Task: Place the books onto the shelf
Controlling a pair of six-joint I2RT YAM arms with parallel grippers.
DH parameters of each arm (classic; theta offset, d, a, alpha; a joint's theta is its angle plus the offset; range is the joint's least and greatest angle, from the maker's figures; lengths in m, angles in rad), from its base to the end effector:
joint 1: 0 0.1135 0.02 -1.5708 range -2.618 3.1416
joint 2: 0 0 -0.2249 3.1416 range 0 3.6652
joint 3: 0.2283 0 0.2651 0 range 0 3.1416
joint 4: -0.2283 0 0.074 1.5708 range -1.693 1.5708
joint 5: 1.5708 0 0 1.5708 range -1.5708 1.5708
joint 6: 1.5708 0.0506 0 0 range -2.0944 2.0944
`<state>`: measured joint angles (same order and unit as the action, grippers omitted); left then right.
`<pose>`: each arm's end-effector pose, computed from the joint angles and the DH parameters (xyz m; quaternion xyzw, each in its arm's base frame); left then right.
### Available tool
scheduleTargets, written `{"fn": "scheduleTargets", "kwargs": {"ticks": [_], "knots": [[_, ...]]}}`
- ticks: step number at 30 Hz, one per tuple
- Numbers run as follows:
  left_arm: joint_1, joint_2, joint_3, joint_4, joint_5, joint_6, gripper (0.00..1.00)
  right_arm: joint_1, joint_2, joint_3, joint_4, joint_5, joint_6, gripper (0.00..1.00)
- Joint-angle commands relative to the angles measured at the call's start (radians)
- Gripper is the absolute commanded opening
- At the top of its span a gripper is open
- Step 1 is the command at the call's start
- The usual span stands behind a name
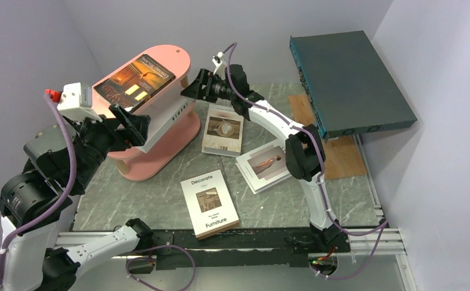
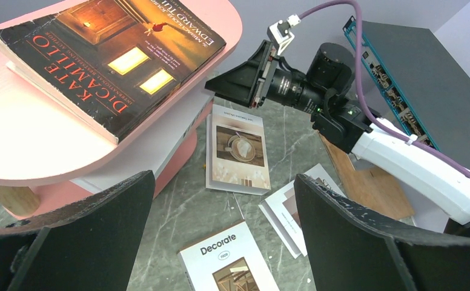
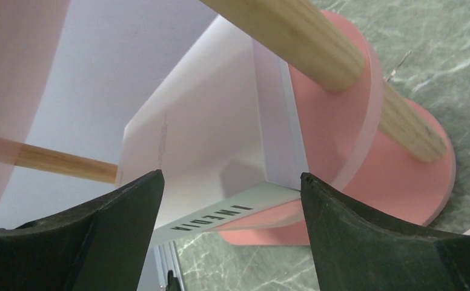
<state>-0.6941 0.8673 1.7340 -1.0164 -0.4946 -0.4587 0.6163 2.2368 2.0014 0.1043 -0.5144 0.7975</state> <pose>0.1023 -0.0539 0.5030 -0.0722 0.7486 -0.1891 0.6314 0.4271 0.3331 0.2730 -0.1012 0.7394 0.5595 0.3606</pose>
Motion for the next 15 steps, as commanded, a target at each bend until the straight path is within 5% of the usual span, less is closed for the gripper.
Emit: {"fn": "scheduleTargets", "kwargs": {"ticks": [1, 15], "knots": [[0.003, -0.001, 0.010, 0.005, -0.007, -0.010, 0.92, 0.013, -0.073, -0.048, 0.084, -0.044, 0.024, 0.86], [0.002, -0.004, -0.002, 0.004, -0.014, -0.014, 0.92, 0.025, -0.183, -0.197, 0.083, 0.002, -0.017, 0.87]]}}
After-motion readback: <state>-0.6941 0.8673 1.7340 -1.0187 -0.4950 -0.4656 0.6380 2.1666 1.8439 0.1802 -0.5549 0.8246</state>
